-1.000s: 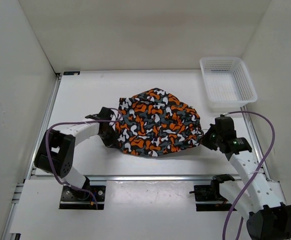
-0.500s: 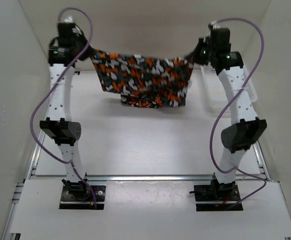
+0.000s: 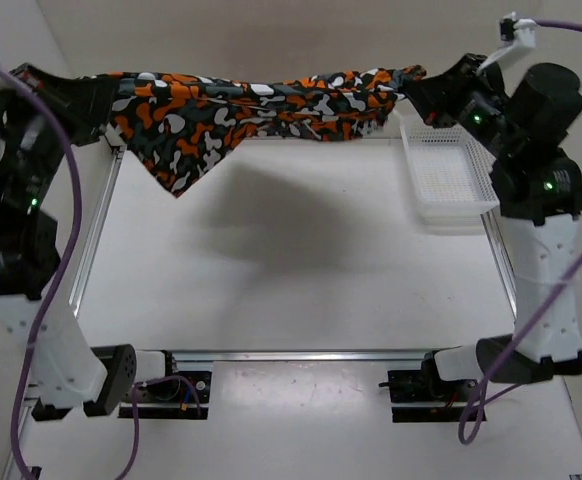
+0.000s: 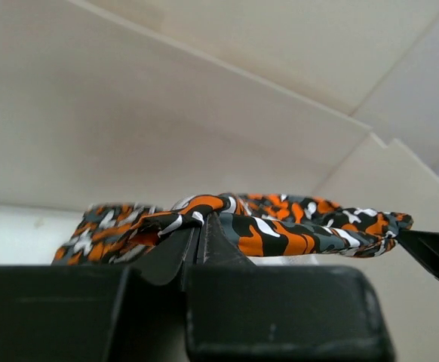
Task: Fold and stack the shorts
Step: Flatten the shorts out
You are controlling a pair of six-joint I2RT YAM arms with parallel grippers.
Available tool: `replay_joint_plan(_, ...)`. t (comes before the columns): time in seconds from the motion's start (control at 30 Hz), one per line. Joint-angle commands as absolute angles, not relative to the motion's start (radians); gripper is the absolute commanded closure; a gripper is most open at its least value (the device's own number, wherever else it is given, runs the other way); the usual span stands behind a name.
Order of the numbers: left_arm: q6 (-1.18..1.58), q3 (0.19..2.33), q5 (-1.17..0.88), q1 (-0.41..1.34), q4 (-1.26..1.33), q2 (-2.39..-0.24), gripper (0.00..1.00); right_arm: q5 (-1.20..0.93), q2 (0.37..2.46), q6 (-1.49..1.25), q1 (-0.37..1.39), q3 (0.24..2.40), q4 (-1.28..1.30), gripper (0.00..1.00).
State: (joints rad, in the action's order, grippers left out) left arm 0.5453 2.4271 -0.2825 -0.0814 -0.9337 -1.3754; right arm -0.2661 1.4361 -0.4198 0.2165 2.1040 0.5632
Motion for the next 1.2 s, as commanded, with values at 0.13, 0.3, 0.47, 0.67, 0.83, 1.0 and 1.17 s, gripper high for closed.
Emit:
replay_joint_plan(0.13,0.525,2.552,-0.209,-0.095,-1.034,-1.276,0.90,-0.239,1.212,-0.336,0.196,2.089,0.650,1.00)
replay_joint_plan(0.3,0.525,2.591,-0.209,-0.095,-1.055,-1.172,0.90,-0.207,1.094,-0.327,0.196,2.114,0.724,1.00)
replay_joint_plan(0.47,0.525,2.582,-0.219,-0.095,-1.065,-1.152,0.90,-0.140,1.045,-0.327,0.196,2.088,0.784,1.00)
replay_joint_plan(0.67,0.514,2.393,-0.229,-0.095,-1.066,-1.247,0.90,-0.089,1.152,-0.296,0.196,1.947,0.778,1.00)
replay_joint_plan(0.83,0.483,2.144,-0.216,-0.095,-0.967,-1.380,0.90,-0.060,1.326,-0.287,0.196,1.777,0.648,1.00)
replay_joint_plan(1.0,0.459,2.062,-0.164,-0.095,-0.908,-1.581,0.90,-0.106,1.585,-0.296,0.196,1.697,0.540,1.00)
replay_joint_plan(1.17,0.446,2.075,-0.111,-0.104,-0.890,-1.840,0.90,-0.115,1.860,-0.317,0.219,1.782,0.494,1.00)
